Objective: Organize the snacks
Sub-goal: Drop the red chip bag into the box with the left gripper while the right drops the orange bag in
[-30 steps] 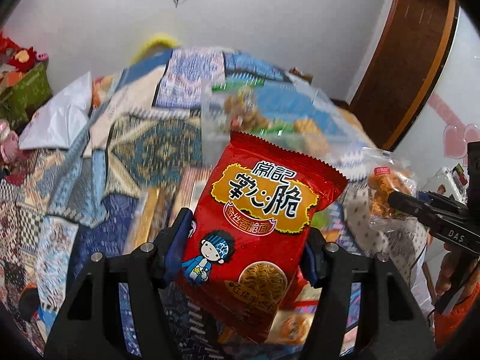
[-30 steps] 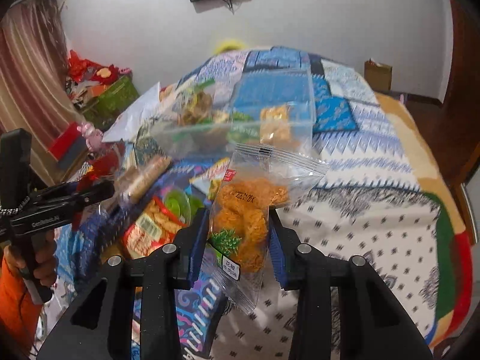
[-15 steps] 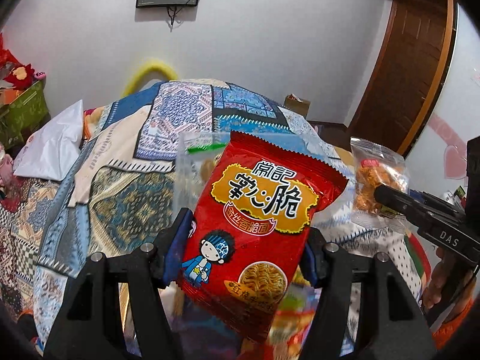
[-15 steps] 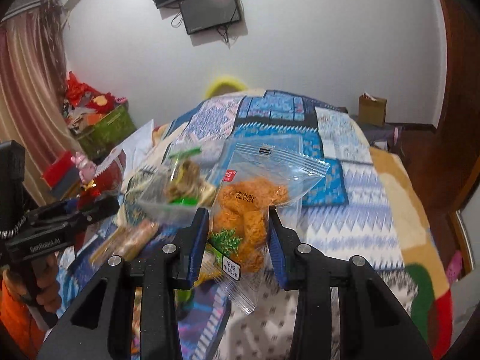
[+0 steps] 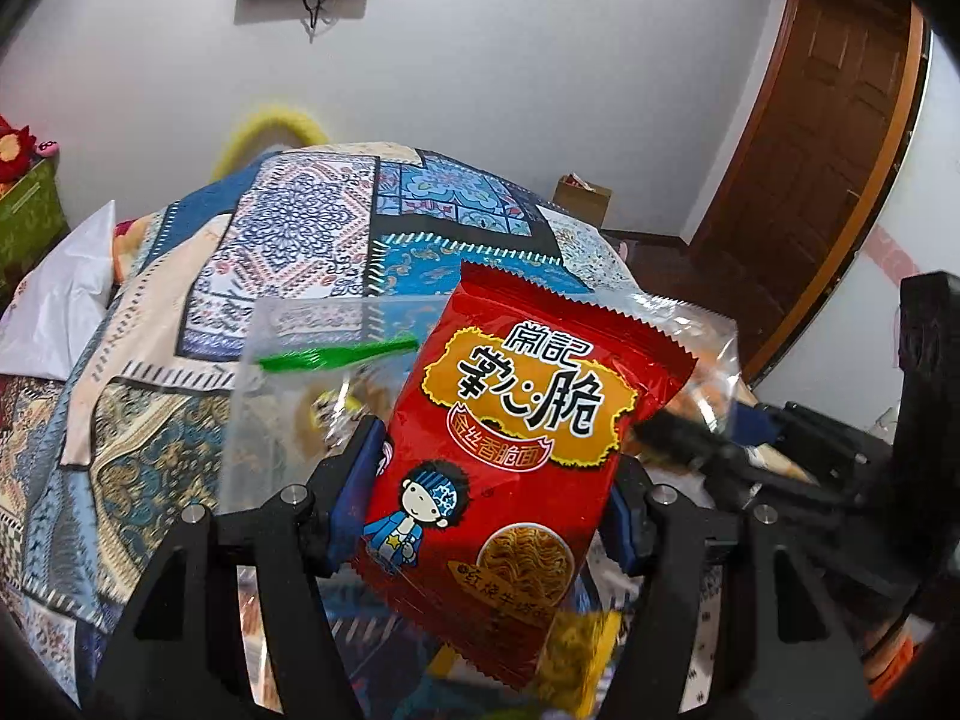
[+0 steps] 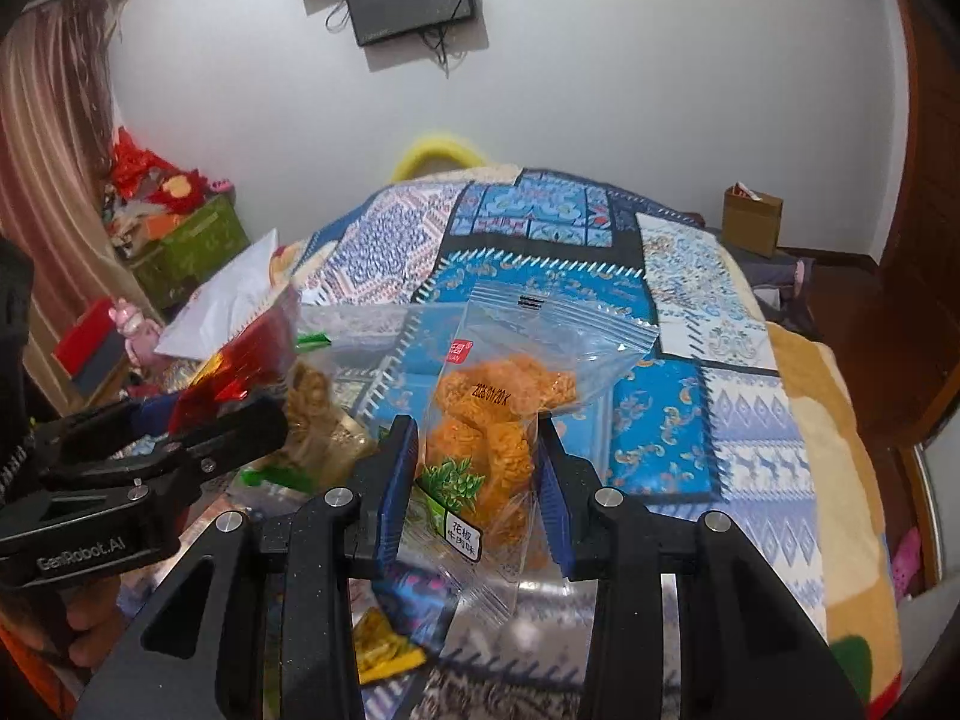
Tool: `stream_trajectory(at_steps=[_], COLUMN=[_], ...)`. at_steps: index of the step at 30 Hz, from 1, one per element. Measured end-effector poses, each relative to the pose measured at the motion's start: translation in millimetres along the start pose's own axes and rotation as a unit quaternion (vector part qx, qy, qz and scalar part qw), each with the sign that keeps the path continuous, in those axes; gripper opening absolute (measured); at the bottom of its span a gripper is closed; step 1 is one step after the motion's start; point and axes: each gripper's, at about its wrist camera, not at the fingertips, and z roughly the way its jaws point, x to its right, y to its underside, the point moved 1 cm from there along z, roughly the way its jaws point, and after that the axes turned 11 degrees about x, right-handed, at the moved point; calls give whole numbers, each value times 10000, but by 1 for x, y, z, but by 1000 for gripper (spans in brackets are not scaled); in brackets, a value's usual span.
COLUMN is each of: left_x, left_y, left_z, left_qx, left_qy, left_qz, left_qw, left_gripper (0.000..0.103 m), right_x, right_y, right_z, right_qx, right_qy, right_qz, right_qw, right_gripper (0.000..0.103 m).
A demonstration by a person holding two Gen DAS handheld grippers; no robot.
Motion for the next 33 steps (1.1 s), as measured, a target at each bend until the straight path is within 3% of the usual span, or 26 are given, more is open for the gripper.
stream_trajectory(at_steps=[9,12,14,18,33], left_x=[5,6,6,2,-17], left_y=[-8,-6,-3,0,-13], left_z=[29,36,39,38,-57], left_qx=[59,-48,-186,-298,192], left_qy=[-206,-266,-224,-161,-247], left_qz=[243,285,227,95,142], left_qw=[9995,9992,9993,9994,9994], left_gripper=[64,70,76,78,79], right_x=[0,-4,-4,-2,-16], right_y=[10,10,9,6,-8], right_z=[22,20,19,10,-47], right_qx=[-327,-368,-410,-359,18], right_qy=[-148,-123,-129,-39,-170], right_qz=[-135,-225,-229,-194,-136], right_qw=[9993,9990,9988,9992,9998], right_gripper=[35,35,40,56,59])
